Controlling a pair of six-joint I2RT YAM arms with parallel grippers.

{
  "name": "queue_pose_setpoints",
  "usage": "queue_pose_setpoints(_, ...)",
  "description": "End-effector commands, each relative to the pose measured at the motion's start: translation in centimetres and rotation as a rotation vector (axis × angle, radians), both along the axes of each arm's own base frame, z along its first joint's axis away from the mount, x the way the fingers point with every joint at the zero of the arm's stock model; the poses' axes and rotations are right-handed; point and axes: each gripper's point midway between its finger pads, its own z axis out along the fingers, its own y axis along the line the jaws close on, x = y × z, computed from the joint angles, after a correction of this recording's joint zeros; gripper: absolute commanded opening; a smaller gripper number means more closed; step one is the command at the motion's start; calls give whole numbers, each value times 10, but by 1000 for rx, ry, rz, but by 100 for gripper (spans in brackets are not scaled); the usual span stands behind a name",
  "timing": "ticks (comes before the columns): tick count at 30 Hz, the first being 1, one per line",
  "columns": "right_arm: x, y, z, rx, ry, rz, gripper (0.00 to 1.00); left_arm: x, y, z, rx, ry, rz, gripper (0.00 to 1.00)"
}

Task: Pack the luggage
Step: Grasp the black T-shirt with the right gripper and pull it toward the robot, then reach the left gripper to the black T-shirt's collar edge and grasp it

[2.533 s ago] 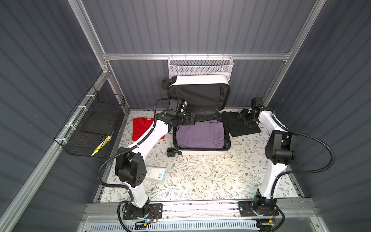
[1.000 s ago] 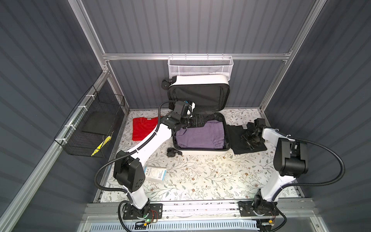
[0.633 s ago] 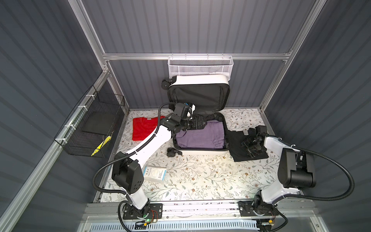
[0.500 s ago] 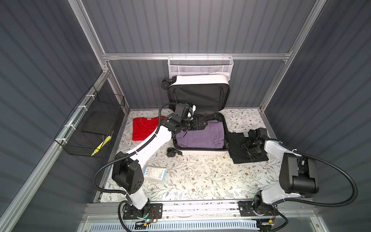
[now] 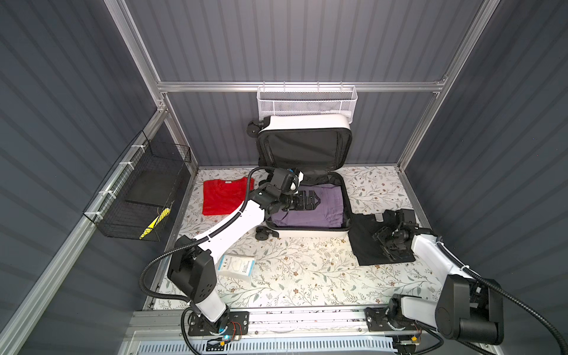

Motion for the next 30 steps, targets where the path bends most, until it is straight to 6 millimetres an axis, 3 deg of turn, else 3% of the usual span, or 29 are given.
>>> queue_pose_setpoints(1, 13, -1, 19, -26, -32, 59, 72, -18, 2, -10, 0, 25, 8, 100)
queue_pose_setpoints(5, 32, 6, 15, 18, -42, 83, 72, -32, -4, -28, 15, 42, 14, 100)
queue_pose_setpoints(10, 31, 13, -12, 75, -1, 71, 71, -53, -24, -46, 41, 49, -7, 100)
queue_pose_setpoints(18, -7, 12, -42, 95, 105, -26, 73, -88, -75, -74, 61, 59, -47, 100)
queue_pose_setpoints(25, -50, -2, -46, 63, 135, -170, 74, -120, -117, -92, 87, 59, -92, 100)
queue_pose_setpoints(30, -66, -11, -39, 42, 113, -215, 75, -135, -138, -107, 94, 72, -113, 100)
